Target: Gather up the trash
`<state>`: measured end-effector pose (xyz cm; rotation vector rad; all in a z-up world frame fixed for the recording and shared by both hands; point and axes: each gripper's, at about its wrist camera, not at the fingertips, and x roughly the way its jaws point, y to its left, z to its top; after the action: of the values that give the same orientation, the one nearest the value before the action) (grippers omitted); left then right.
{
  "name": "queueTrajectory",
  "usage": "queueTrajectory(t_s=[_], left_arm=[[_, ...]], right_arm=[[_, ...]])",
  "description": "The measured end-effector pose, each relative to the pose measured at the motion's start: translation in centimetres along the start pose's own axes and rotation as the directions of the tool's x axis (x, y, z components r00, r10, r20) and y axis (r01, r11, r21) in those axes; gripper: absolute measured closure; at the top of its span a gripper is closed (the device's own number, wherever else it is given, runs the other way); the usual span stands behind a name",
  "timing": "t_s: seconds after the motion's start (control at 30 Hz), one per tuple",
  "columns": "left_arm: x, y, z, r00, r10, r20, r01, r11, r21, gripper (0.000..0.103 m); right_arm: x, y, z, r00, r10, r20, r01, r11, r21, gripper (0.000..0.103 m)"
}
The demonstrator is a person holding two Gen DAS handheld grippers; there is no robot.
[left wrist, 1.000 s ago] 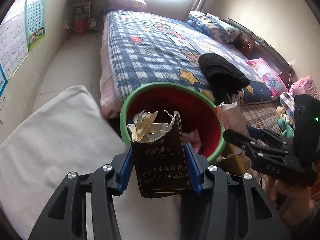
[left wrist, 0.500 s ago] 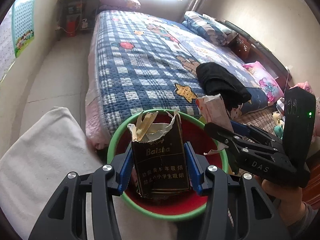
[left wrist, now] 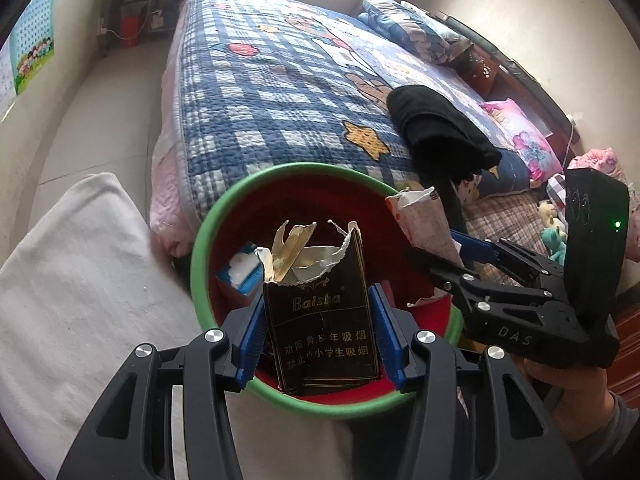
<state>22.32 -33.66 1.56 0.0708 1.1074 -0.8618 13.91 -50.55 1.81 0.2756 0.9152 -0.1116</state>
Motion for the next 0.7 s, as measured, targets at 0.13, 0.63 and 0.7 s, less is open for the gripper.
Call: queueTrajectory(t_s=[0.13,0.63,0.7], left_arm=[[-1.1,-0.7,0.0,1.0,0.004,0.027,-0.004,1.0,0.006,0.032],[-13.6,-0.5,-4.1,0.954,0.144,0.263,-0.15,0.989,0.005,0.008],[-14.9,-0.5,-5.8,0.938,0.215,0.272,-0.227,0.974,0.011,0.008]], right_arm=[[-1.5,0.3,0.0,1.0,-0.008,0.019,0.009,1.0,-0.007,0.026],[-9.3,6.0,-1.6,0.992,-0.038,0.117,0.047,0.996,-0.078,0.005],[-10.0,8.0,-2.4,0.991,-0.036,0.126,0.049,0.994,-0.102,0.005]])
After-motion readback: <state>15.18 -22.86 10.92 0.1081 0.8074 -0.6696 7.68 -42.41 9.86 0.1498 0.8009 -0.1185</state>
